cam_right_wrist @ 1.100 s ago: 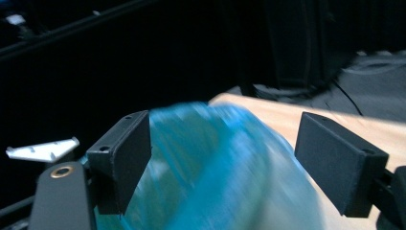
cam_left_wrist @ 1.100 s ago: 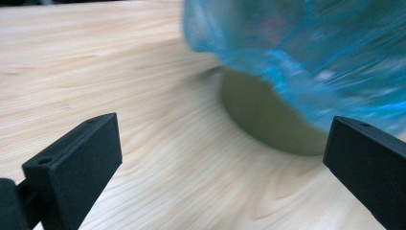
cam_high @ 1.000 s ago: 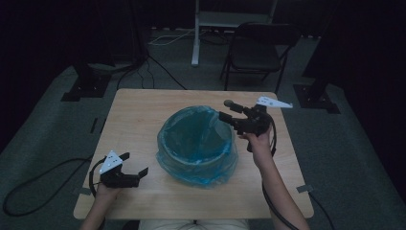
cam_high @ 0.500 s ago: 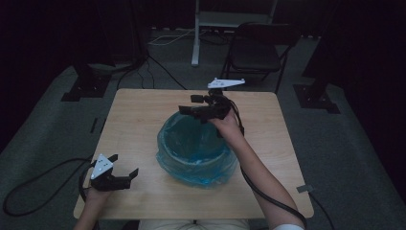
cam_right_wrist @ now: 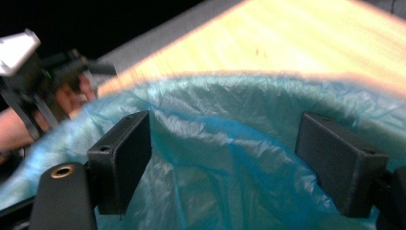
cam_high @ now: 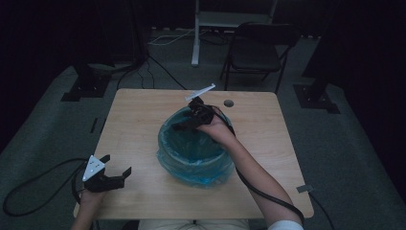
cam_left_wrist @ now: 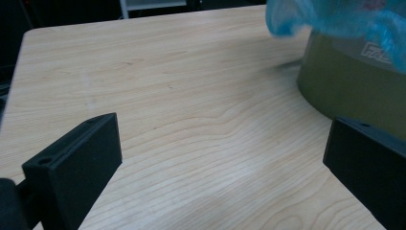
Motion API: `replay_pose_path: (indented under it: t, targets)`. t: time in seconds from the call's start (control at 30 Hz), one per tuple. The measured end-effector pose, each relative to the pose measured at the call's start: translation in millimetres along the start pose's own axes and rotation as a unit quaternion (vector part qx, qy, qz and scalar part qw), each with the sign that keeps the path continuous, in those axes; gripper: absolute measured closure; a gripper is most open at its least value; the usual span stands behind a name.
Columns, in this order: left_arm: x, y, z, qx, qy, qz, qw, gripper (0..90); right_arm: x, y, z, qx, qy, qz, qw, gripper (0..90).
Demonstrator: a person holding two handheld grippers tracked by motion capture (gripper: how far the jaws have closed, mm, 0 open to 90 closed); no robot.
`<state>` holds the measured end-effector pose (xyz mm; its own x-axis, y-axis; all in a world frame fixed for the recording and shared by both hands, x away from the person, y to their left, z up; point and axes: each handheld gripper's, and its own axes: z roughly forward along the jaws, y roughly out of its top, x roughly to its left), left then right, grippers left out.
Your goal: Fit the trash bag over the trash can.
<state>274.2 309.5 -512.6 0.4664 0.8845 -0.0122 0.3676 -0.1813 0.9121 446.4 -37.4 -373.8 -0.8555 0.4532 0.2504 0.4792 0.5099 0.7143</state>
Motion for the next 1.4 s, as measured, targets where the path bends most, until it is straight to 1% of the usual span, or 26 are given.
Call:
replay_pose_path:
  t: [0.03,0.07,0.1,0.17,0.2,0.23,0.27,0.3,0.37,0.43,0.47,0.5,0.53,0.63,0.77,0.83,0.87,0.9,0.93,0.97,1.03,1.13,1.2,1.3,1.37,1.4]
  targets:
    - [0.0,0.0,0.0,0.000,0.000,0.000,1.0000,0.1,0.0,0.0,0.0,0.000,0.000,0.000,1.0000,19.8]
    - [0.0,0.0,0.0,0.000,0.000,0.000,1.0000,0.1,-0.1,0.1,2.8,0.012,-0.001,0.000,0.9999,19.8]
    - [0.6,-0.5,0.3,0.000,0.004,-0.003,1.0000,0.1,-0.3,0.6,9.3,0.040,-0.001,-0.001,0.9992,19.2]
    - [0.2,-0.5,0.6,0.002,0.006,-0.002,1.0000,0.1,-0.6,0.2,16.1,0.065,0.000,0.012,0.9978,18.7]
    - [0.0,-0.6,0.5,0.001,0.005,-0.003,1.0000,0.1,-0.4,0.1,17.5,0.069,-0.004,0.013,0.9975,18.7]
    - [0.0,-0.6,0.3,0.001,0.004,-0.003,1.0000,0.1,0.7,0.7,17.2,0.072,-0.013,0.012,0.9972,18.7]
    - [0.1,-0.5,-0.1,0.002,0.004,-0.003,1.0000,0.1,1.8,1.3,15.6,0.073,-0.020,0.007,0.9971,18.7]
    - [0.4,-0.4,-0.6,0.000,0.006,-0.003,1.0000,0.1,3.2,2.5,12.5,0.070,-0.024,0.002,0.9973,18.7]
    - [1.0,0.0,-0.9,0.000,0.006,-0.008,1.0000,0.1,5.4,5.0,3.3,0.058,-0.031,0.002,0.9978,18.7]
    - [1.3,0.0,-1.2,-0.001,0.009,-0.008,0.9999,0.1,6.9,7.4,-8.0,0.037,-0.032,0.006,0.9988,18.7]
    - [1.3,0.0,-1.2,-0.001,0.009,-0.008,0.9999,0.1,6.9,7.4,-8.0,0.037,-0.032,0.006,0.9988,18.7]
    - [1.2,-0.1,-1.1,-0.001,0.010,-0.009,0.9999,0.1,7.1,8.0,-11.7,0.032,-0.032,0.007,0.9989,18.7]
    - [1.0,-0.2,-1.0,-0.001,0.009,-0.010,0.9999,0.1,6.5,8.4,-20.1,0.021,-0.030,0.011,0.9993,18.7]
    - [0.1,-0.8,-0.5,0.001,0.004,-0.012,0.9999,0.1,5.3,6.7,-30.1,0.007,-0.026,0.016,0.9995,18.7]
    - [-3.2,-3.1,1.4,0.009,-0.001,-0.012,0.9999,0.1,7.4,0.7,-39.3,-0.005,-0.020,0.013,0.9997,18.7]
    - [-4.7,-4.4,3.0,0.015,-0.003,-0.008,0.9999,0.1,8.4,-4.2,-44.7,-0.022,-0.009,0.014,0.9996,18.6]
    - [-4.7,-4.4,3.0,0.015,-0.003,-0.008,0.9999,0.1,8.4,-4.2,-44.7,-0.022,-0.009,0.014,0.9996,18.6]
    - [-5.5,-4.8,4.5,0.019,-0.003,-0.010,0.9998,0.1,8.2,-6.8,-47.3,-0.032,-0.003,0.017,0.9993,18.6]
    - [-5.5,-4.8,4.5,0.019,-0.003,-0.010,0.9998,0.1,8.2,-6.8,-47.3,-0.032,-0.003,0.017,0.9993,18.6]
    - [-5.6,-4.7,4.9,0.019,-0.002,-0.012,0.9998,0.1,8.3,-12.7,-54.1,-0.048,-0.003,0.019,0.9987,17.8]
    - [-6.2,-4.9,5.5,0.020,-0.001,-0.015,0.9997,0.1,8.3,-16.2,-58.8,-0.056,-0.011,0.022,0.9981,17.8]
    - [-7.1,-6.3,5.5,0.024,-0.001,-0.013,0.9996,0.1,9.6,-21.6,-66.6,-0.067,-0.024,0.016,0.9973,17.8]
    - [-6.6,-7.2,5.1,0.026,-0.002,-0.015,0.9996,0.1,10.5,-26.0,-73.0,-0.079,-0.034,0.012,0.9962,17.8]
    - [-3.9,-7.6,4.0,0.024,0.000,-0.022,0.9995,0.1,10.4,-34.3,-84.6,-0.101,-0.048,0.013,0.9937,17.9]
    - [-2.3,-7.8,3.4,0.022,0.001,-0.028,0.9994,0.1,8.4,-40.6,-91.2,-0.115,-0.058,0.015,0.9915,17.9]
    - [-1.7,-7.8,3.1,0.022,0.002,-0.029,0.9993,0.1,6.8,-43.7,-93.8,-0.118,-0.060,0.017,0.9910,17.8]
